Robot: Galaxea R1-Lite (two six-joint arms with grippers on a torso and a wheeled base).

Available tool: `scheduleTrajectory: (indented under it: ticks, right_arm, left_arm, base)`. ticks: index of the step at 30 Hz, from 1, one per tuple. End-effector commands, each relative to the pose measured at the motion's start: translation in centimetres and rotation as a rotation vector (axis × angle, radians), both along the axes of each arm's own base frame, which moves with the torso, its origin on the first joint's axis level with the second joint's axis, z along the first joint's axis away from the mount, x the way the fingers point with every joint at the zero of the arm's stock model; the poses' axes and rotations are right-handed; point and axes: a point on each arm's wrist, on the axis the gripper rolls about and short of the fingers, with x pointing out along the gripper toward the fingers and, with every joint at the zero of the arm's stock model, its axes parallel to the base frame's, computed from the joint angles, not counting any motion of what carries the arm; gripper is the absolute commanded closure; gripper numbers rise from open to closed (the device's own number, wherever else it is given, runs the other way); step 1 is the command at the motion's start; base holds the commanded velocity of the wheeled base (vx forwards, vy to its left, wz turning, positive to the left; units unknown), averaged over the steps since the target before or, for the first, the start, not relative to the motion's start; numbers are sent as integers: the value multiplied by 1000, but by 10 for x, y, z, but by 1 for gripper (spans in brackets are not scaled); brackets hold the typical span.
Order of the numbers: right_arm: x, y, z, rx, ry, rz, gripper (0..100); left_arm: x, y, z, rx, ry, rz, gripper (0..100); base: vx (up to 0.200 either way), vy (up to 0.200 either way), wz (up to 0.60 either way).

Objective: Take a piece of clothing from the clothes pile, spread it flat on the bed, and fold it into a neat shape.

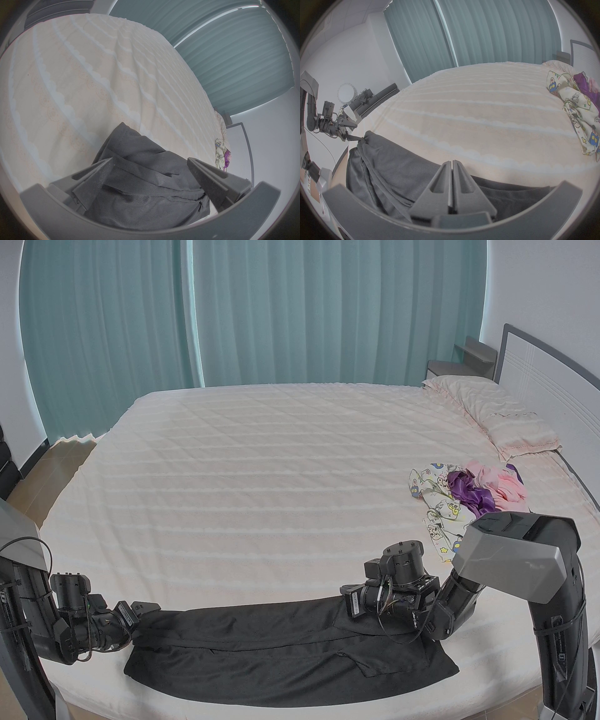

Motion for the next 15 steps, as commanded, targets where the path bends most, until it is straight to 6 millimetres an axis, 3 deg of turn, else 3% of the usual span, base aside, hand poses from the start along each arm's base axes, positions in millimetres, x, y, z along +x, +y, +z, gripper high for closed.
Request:
scheduleTrajectory:
  ticks: [1,6,7,13,15]
  right_arm:
    - [-1,6,-2,4,-6,12,100]
    - [-1,7,-8,-4,3,11,100]
    - [-1,7,-10,-6,5,9,0]
    - [3,7,-4,26,-8,-8,0]
    - [7,6,10,95,-37,-42,0]
  left_arm:
    - [0,0,0,1,-1,0,0]
    - [0,0,0,1,-1,0,0]
    - [0,0,0,1,-1,0,0]
    - [0,0,0,0,1,1,0]
    - [0,1,0,-1,-1,4,0]
  base:
    - [0,0,0]
    - [0,0,0]
    - [0,0,0]
    - [0,0,0]
    - [0,0,0]
